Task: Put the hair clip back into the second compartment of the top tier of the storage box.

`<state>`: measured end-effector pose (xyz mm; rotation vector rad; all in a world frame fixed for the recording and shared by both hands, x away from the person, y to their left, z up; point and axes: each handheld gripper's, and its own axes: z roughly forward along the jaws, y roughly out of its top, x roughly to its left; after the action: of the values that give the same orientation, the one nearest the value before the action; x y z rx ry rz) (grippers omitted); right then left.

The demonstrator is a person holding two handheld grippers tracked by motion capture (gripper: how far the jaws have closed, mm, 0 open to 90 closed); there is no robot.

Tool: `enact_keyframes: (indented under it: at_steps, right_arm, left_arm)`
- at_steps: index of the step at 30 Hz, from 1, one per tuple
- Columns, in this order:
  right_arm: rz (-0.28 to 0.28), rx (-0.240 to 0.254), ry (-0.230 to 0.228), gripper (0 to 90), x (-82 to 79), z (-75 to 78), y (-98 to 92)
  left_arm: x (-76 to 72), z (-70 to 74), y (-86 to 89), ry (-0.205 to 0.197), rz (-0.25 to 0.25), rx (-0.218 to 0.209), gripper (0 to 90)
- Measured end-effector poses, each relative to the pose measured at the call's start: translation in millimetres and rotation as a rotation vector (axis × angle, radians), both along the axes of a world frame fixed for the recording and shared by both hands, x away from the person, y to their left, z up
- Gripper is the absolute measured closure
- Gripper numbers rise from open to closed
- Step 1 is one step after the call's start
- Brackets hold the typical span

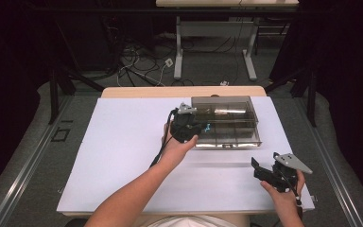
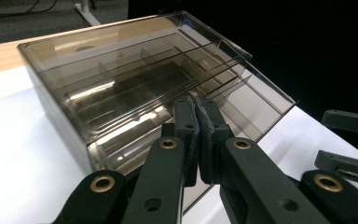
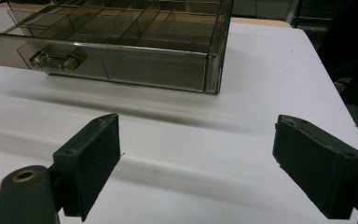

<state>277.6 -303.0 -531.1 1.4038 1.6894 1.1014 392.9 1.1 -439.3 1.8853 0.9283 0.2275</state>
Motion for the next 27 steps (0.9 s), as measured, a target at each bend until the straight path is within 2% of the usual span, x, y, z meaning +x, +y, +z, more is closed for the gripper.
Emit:
enact_keyframes:
  at_steps: [3, 7, 10, 18, 27]
  right_arm:
    - [-0.003, 0.000, 0.006, 14.6, -0.4, 0.4, -0.2]
    - [-0.001, 0.003, -0.009, 14.6, 0.5, -0.5, -0.4]
    - [0.000, -0.001, 0.003, 14.6, -0.1, 0.3, -1.1]
    - [0.001, 0.001, -0.004, 14.6, 0.5, -0.1, -1.5]
    - [0.003, 0.003, -0.010, 14.6, 0.7, -0.3, -1.4]
  left_arm:
    - [0.5, 1.6, -7.8, -0.001, -0.003, -0.001, 88.4]
    - [2.2, 2.4, -15.9, 0.002, -0.013, 0.008, 88.4]
    - [3.2, 2.1, -19.7, 0.002, -0.015, 0.009, 88.5]
    - [5.5, -3.4, -34.3, 0.013, -0.013, -0.002, 88.4]
    - [9.4, -13.0, -43.3, 0.023, -0.005, 0.008, 88.4]
